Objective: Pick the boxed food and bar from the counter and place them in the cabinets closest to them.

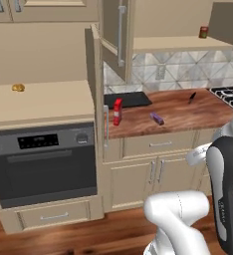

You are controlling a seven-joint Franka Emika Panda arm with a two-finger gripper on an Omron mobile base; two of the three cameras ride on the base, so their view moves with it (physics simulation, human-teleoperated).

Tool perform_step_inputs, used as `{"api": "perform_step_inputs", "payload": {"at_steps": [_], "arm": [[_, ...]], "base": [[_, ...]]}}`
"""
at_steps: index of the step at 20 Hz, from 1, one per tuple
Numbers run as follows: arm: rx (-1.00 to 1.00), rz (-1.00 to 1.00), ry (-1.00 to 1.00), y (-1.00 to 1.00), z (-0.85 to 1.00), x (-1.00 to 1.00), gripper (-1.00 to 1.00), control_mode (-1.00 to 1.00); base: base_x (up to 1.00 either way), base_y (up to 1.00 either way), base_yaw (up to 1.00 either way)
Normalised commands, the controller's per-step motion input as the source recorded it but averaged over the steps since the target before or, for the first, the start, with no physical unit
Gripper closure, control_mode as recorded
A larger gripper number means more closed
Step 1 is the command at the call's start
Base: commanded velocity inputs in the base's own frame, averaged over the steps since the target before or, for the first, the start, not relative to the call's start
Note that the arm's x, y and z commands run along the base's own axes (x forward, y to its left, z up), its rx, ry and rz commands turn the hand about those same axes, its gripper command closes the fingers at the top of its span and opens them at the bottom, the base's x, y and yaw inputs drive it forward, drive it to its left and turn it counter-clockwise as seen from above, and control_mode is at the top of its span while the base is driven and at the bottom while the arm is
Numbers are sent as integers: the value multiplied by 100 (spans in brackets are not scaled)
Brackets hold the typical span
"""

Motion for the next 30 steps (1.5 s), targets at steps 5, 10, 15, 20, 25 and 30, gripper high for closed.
{"api": "perform_step_inputs", "payload": {"at_steps": [5,10,15,20,25,30], "arm": [[0,0,0,0,0,0,-100,100],[0,0,0,0,0,0,-100,100],[0,0,0,0,0,0,-100,100],[0,0,0,0,0,0,-100,100],[0,0,0,0,0,0,-100,100],[0,0,0,0,0,0,-100,100]], "base": [[8,-56,0],[6,-53,0],[4,-41,0],[0,0,0],[14,0,0],[39,0,0]]}}
